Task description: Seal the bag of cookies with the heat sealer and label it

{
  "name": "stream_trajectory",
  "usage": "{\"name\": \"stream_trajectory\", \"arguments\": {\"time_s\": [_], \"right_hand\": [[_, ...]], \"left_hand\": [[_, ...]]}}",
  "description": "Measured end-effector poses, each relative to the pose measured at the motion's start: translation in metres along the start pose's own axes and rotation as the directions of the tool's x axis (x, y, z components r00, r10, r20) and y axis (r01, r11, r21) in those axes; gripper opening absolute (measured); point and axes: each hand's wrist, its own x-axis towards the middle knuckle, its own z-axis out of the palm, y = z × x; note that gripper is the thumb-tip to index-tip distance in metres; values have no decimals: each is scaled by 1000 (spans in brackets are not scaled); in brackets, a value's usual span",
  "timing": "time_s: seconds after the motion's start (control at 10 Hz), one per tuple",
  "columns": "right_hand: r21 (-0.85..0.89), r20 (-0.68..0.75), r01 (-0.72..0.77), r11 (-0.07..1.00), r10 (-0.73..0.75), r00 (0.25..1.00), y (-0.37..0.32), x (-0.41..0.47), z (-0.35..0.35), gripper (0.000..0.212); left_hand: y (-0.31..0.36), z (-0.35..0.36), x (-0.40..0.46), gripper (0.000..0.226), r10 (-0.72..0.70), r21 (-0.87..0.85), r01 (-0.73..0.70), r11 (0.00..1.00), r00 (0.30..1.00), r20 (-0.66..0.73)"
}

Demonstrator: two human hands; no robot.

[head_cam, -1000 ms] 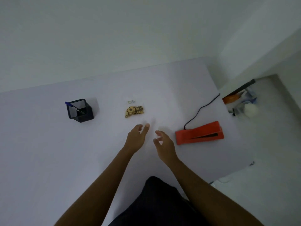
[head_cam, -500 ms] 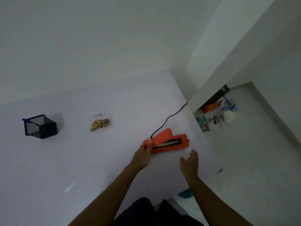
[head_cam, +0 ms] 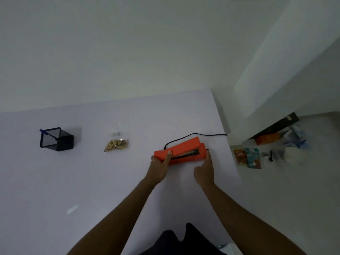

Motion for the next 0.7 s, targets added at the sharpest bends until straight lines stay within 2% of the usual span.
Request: {"name": "stream_trajectory", "arguments": {"time_s": [0.2, 0.4, 0.5, 0.6, 0.7], "right_hand": [[-37, 52, 72, 997, -70, 996, -47, 75, 12, 86], [-118, 101, 128, 985, -116, 988, -75, 107, 10, 79], [-184, 136, 179, 967, -155, 979, -82, 111, -4, 70], [-295, 138, 273, 916, -242, 960, -110, 126, -26, 63], [-351, 187, 433, 830, -391, 901, -167, 145, -51, 58]], "left_hand": [[57, -20, 64, 93, 6, 8, -5, 1000, 998, -61], [91, -34, 96, 94, 8, 40, -7, 999, 999, -37], [95, -43, 96, 98, 4, 108, -3, 994, 1000, -12], [103, -61, 98, 108, 66, 308, -64, 949, 998, 4], [133, -90, 88, 104, 212, 412, -157, 897, 973, -91]]}}
